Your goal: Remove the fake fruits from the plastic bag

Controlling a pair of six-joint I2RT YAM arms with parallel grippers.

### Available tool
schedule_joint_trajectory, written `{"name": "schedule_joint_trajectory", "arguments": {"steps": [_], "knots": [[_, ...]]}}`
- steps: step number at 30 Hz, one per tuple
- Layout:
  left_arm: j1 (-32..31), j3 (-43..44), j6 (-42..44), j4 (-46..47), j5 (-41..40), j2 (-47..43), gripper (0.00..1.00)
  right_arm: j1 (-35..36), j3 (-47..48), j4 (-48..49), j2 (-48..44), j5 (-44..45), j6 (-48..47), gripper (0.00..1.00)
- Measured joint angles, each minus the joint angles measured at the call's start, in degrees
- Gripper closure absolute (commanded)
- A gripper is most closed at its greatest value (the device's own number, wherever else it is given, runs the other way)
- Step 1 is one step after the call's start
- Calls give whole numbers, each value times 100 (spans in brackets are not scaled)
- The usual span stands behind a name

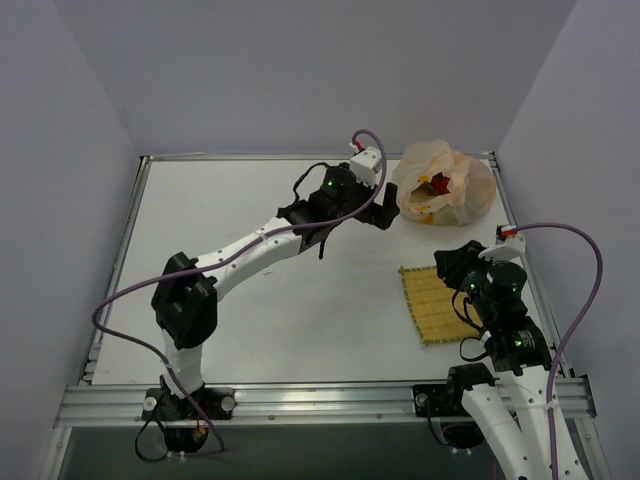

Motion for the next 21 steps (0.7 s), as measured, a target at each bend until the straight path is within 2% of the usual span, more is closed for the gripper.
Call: {"name": "schedule_joint_trajectory", "arguments": {"steps": [7,12,16,17,19,20,21], "knots": [[17,1714,302,0,525,1449,4,0,-42,201,149,-20,48,74],[83,3639,424,-267,603,2861,5,0,-101,297,245,-15,76,68],[238,5305,417,-568,691,4037,10,0,-103,350,328,46,87,58],[286,5665,415,-614,702,4297,27,0,-103,378,374,81,96,56],[382,6133,382,-660,706,4664,49,0,-103,463,518,162,85,51],[426,6179,356,-645,702,4736,79,0,-103,529,647,245,90,50],[466,6148,297,-614,695,4758,95,0,-103,610,778,330,83,46]]}}
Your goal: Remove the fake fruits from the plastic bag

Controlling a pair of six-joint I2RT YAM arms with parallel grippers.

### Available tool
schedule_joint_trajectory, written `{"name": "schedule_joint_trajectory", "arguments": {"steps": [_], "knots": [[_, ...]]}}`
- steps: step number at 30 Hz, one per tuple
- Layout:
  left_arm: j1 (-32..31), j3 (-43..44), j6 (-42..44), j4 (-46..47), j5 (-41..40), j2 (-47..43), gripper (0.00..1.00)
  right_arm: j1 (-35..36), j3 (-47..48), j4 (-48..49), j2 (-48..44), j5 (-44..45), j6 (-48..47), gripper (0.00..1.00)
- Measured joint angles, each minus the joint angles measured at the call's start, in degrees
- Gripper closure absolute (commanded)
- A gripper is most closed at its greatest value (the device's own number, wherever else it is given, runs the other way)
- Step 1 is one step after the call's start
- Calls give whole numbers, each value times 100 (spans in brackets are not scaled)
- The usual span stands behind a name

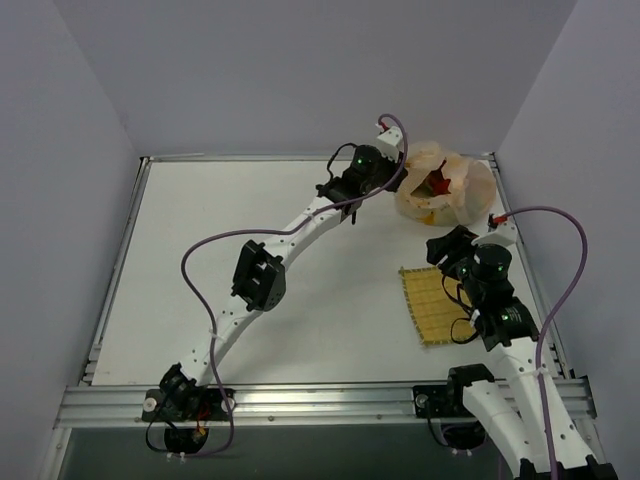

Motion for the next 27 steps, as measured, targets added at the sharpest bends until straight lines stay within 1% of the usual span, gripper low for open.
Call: {"name": "schedule_joint_trajectory", "arguments": {"steps": [1,2,3,5,6,8,9,11,14,19,20,21,22,23,24,25,26,27], "knots": [[44,-116,-15,120,-13,-9,97,0,0,92,160,87,0,43],[81,-267,-44,262,-26,-37,98,0,9,184,341,190,-20,39],[109,-393,-55,376,-31,-68,98,-2,20,295,535,293,-31,33],[151,-876,-74,570,-35,-264,98,-7,94,533,1106,485,-85,27],[166,-1196,-79,673,-37,-422,98,-15,188,625,1390,560,-142,22],[164,-2065,-111,931,-44,-885,98,-26,426,857,2079,667,-275,16],[155,-2507,-138,1060,-37,-1139,98,-33,564,957,2404,713,-341,12],[136,-3427,-232,1419,-57,-1709,98,-85,881,1099,2979,772,-511,9],[101,-4618,-409,1923,-103,-2577,98,-345,1478,1318,3744,717,-721,9],[79,-5939,-699,2677,-229,-3755,98,-708,2100,1661,4557,586,-933,11],[79,-6151,-752,2791,-264,-3950,98,-734,2168,1685,4649,592,-955,14],[79,-6358,-817,2933,-304,-4124,98,-739,2227,1709,4728,588,-979,23],[76,-6581,-872,3053,-328,-4288,98,-737,2275,1740,4798,566,-1008,28],[72,-6791,-940,3150,-345,-4435,98,-737,2326,1751,4859,522,-1029,37],[66,-6996,-1016,3224,-352,-4562,98,-734,2382,1792,4937,413,-1073,55],[57,-7193,-1097,3335,-365,-4662,98,-721,2420,1838,5001,297,-1117,63],[46,-7385,-1172,3414,-376,-4745,98,-713,2439,1893,5053,195,-1128,73],[28,-7582,-1261,3504,-404,-4806,98,-715,2444,1930,5090,133,-1150,90]]}}
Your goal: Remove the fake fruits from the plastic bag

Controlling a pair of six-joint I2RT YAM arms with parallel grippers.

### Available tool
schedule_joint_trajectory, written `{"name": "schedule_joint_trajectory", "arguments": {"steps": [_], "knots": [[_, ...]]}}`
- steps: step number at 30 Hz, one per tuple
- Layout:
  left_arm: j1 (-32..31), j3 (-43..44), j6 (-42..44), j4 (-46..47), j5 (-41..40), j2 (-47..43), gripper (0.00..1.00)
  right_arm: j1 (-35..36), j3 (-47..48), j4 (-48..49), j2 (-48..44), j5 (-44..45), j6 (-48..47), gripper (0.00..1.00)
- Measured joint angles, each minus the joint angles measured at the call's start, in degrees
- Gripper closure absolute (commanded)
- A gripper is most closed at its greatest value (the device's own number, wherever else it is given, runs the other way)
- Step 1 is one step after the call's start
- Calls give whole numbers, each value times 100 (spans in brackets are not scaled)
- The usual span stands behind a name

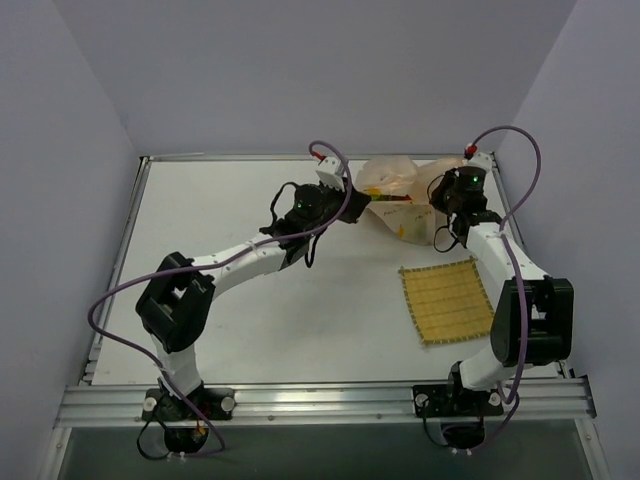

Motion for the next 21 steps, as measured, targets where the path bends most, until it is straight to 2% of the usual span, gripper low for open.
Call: {"name": "schedule_joint_trajectory", "arguments": {"steps": [3,6,8,9,13,17,18,21], "knots": [[-55,-505,-249,153,-46,-33,96,-48,-2,48,55,-103,17,100],[-107,-752,-415,155,-46,83,78,-282,-4,153,96,-238,46,100],[-111,-796,-496,70,-44,155,71,-498,-4,188,142,-238,48,100],[-111,-796,-514,24,-44,164,59,-588,-4,203,173,-229,48,100],[-120,-697,-407,-190,-42,157,23,-848,-2,205,282,-170,52,100],[-372,-498,149,-761,-328,-28,0,-879,-20,284,278,-334,76,100],[-496,-400,378,-962,-452,-103,5,-876,-52,356,267,-411,90,100],[-890,136,966,-1499,-634,-232,6,-874,-317,590,186,-651,190,100]]}}
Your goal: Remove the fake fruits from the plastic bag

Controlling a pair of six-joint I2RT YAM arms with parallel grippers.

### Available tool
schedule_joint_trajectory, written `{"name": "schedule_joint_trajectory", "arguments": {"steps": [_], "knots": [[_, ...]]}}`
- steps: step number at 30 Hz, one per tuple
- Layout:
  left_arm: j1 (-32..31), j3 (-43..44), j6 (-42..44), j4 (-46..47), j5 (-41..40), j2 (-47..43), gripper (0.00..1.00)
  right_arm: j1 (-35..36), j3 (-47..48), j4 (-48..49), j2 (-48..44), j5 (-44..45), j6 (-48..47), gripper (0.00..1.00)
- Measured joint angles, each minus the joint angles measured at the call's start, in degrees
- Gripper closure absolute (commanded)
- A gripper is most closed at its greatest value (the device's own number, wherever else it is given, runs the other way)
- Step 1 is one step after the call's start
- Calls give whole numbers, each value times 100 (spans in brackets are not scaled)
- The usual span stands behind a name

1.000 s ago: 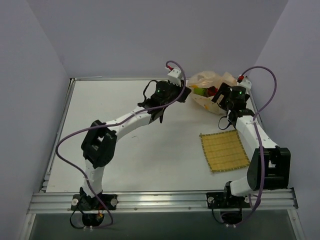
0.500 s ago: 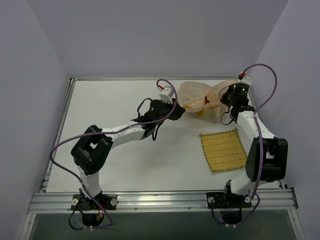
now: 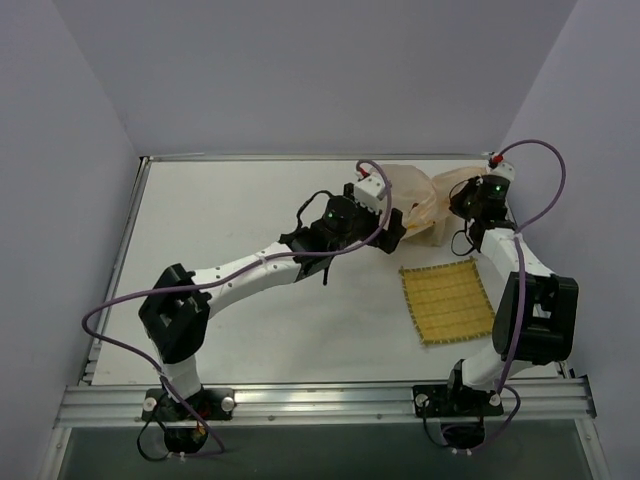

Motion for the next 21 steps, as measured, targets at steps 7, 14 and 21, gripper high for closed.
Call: {"name": "schedule_joint_trajectory", "arguments": {"steps": [7,14,21], "knots": [[-236,2074,940,-1108,273,466,6,0,-374,85,-127,-297,160,100],[-90,4328,1683,-2531,-31,2122,6,0,-494,188,-400,-455,232,100],[149,6830,2026,-4000,-31,4048,45,-4,-575,212,-494,-463,240,100]]}}
